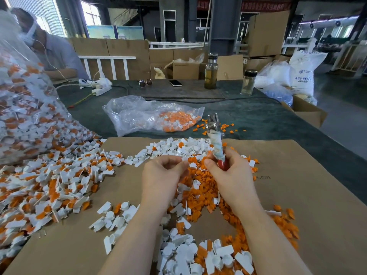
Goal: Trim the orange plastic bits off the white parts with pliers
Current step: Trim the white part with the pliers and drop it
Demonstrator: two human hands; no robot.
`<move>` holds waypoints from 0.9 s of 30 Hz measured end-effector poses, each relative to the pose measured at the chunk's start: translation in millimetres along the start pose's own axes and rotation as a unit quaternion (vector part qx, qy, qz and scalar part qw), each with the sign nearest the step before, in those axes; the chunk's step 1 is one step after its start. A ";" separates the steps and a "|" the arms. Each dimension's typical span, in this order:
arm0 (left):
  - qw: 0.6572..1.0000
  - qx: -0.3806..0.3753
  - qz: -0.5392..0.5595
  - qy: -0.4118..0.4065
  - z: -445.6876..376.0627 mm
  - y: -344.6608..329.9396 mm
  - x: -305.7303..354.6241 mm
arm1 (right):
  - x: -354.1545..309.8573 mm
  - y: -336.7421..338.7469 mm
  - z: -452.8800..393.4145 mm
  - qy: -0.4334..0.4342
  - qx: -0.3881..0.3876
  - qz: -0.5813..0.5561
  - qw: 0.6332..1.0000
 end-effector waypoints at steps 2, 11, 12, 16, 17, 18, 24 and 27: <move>1.000 0.016 -0.019 -0.003 -0.8 -0.3 -0.2 | -0.5 0.5 0.1 0.005 0.006 0.004 1.000; 0.937 0.132 -0.249 -0.208 16.0 -5.6 15.3 | -1.4 1.2 0.3 0.010 0.020 0.013 1.000; 0.949 0.127 -0.221 -0.185 14.3 -4.5 14.3 | -1.5 1.2 0.3 0.010 0.021 0.014 1.000; 0.997 0.042 -0.045 -0.043 3.6 -2.6 3.9 | -2.5 -0.6 0.1 0.013 0.019 0.015 1.000; 1.000 0.015 -0.007 -0.012 3.0 -3.5 2.0 | -2.5 -0.9 0.1 0.013 0.019 0.014 1.000; 0.999 -0.010 0.028 0.011 3.0 -4.2 0.9 | -2.2 -0.7 0.2 0.012 0.020 0.015 1.000; 0.993 -0.056 0.090 0.042 6.7 -9.3 -1.4 | -1.4 1.5 0.4 0.009 0.022 0.032 0.999; 0.995 -0.058 0.077 0.032 8.8 -12.6 -1.3 | -2.0 -2.5 0.9 0.015 0.008 0.069 0.997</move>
Point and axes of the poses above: each hand's wrist, its own z-axis away from the middle knuckle, its own y-axis out of the back of the hand, x = y × z, the point moved 5 cm from there along -z, towards the middle knuckle, and after that the axes turned 15 degrees about y, right-handed, at the moved point
